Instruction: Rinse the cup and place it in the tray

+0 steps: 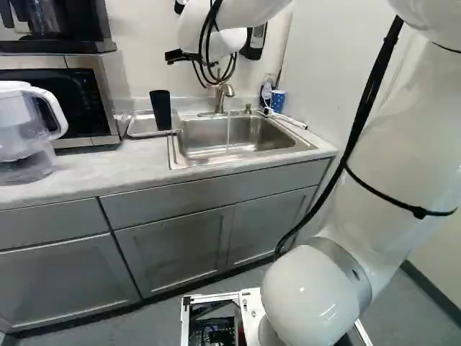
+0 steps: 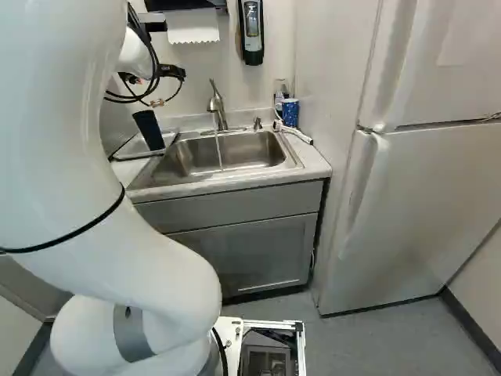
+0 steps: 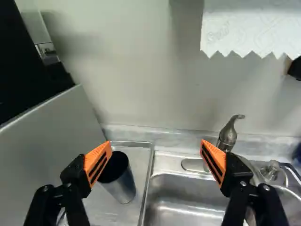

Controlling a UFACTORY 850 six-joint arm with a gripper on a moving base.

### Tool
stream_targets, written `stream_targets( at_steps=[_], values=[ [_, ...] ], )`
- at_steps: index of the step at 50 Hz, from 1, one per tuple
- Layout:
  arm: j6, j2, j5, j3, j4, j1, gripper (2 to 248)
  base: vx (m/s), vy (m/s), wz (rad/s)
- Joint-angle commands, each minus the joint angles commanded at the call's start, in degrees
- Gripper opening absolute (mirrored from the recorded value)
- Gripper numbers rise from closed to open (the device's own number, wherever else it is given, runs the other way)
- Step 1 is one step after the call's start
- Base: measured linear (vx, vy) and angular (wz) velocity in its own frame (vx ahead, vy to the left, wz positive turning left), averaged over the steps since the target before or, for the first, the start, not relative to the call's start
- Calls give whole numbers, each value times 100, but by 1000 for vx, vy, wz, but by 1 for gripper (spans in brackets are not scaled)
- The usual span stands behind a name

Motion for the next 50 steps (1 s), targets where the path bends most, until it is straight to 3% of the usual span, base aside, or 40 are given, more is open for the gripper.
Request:
stream_targets(
  at_steps=[28, 50],
  values=[
    [0, 95, 0, 95, 0, -464, 247, 0, 0, 0],
    [0, -263, 0, -442, 0, -759, 247, 0, 0, 0]
  ],
)
